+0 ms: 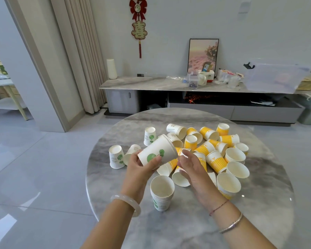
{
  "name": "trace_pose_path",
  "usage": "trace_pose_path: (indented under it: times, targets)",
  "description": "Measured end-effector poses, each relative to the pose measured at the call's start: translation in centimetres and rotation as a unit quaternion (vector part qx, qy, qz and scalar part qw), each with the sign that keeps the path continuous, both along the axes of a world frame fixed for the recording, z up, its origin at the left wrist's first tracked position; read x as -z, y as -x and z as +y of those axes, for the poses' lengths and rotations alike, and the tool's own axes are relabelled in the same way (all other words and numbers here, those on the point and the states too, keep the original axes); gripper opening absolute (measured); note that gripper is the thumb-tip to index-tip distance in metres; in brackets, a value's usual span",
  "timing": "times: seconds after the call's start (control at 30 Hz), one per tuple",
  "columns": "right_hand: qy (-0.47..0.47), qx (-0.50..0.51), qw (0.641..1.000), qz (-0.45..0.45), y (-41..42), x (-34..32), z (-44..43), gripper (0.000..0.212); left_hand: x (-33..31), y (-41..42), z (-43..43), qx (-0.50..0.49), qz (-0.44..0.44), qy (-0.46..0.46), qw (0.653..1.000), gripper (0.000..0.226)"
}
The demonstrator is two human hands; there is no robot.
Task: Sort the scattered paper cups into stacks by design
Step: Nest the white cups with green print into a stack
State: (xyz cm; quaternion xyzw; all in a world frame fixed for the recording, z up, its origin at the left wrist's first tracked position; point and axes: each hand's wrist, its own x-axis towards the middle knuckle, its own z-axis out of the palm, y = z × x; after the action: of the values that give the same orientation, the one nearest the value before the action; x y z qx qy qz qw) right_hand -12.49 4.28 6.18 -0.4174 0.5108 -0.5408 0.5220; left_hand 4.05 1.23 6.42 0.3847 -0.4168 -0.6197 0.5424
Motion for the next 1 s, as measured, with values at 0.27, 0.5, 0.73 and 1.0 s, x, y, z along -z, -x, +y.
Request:
trace_pose_path:
  times: [0.27,0.5,0.73,1.0]
  targets:
    - [0.013,-0.025,0.988,-0.154,0.3,-0.9,0.3,0.062,1.5,1.3,0.6,0.096,-0.185,0.033,0.977,0.071]
    - [0.084,-0.026,0.987,0.136,-0.4,1.9,-0.9,0.064,5.7,-1.6,-0.9,0.21,-0.46,0.085,0.859,0.124]
    - [0.052,-0.072,0.958,0.273,-1.8,6.3,-1.0,0.08,9.0,-0.4,-1.6,0.197,-0.402,0.089,0.89,0.072]
    - [0.038,-0.086,0.958,0.273,-1.5,8.1,-0.6,0.088,9.3,-2.4,-3.6,0.232,-0.447,0.062,0.862,0.056]
